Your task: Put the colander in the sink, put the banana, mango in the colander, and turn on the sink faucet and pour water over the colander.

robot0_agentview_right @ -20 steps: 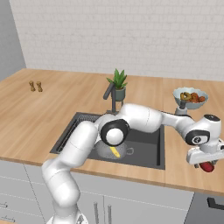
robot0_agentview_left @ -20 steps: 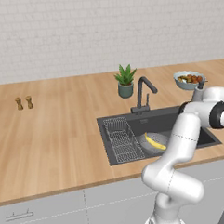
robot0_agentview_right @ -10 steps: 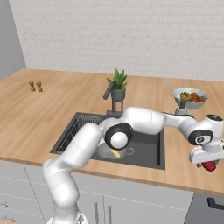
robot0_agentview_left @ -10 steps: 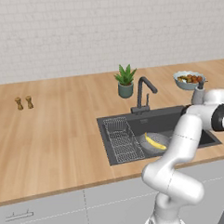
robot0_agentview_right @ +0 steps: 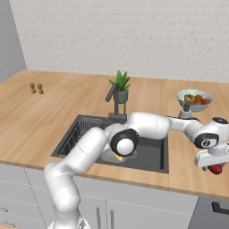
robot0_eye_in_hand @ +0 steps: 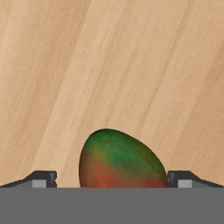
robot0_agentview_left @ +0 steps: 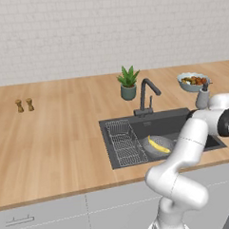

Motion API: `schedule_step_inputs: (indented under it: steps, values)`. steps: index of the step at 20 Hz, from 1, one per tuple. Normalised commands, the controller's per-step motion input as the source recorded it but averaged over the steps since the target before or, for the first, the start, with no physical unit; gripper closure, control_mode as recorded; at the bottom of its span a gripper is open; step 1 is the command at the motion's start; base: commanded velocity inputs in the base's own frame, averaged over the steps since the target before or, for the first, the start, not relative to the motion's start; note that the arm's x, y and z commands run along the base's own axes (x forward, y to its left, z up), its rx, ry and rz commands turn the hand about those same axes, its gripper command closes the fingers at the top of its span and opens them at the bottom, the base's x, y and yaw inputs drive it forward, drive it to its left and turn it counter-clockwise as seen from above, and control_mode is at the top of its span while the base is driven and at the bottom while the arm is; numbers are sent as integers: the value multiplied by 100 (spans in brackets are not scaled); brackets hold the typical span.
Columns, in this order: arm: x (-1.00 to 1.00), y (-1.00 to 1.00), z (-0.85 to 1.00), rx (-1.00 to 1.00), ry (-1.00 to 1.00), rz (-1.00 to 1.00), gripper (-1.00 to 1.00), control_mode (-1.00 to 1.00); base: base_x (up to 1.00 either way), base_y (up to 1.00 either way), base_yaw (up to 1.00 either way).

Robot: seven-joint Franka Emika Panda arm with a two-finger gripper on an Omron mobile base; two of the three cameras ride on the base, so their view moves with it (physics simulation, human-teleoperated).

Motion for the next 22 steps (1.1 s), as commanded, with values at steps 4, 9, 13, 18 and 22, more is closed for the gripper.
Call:
schedule_step_inputs:
  steps: [4, 9, 13, 18, 22]
  values:
    - [10, -3, -26, 1, 0, 0, -100, -100, 0, 0, 0]
    - [0, -5, -31, 0, 0, 0, 100, -100, 0, 0, 0]
    - [-3, -12, -31, 0, 0, 1, 100, -100, 0, 0, 0]
    - [0, -2, -10, 1, -1, 0, 100, -100, 0, 0, 0]
    - [-8, 39, 37, 12, -6, 0, 100, -100, 0, 0, 0]
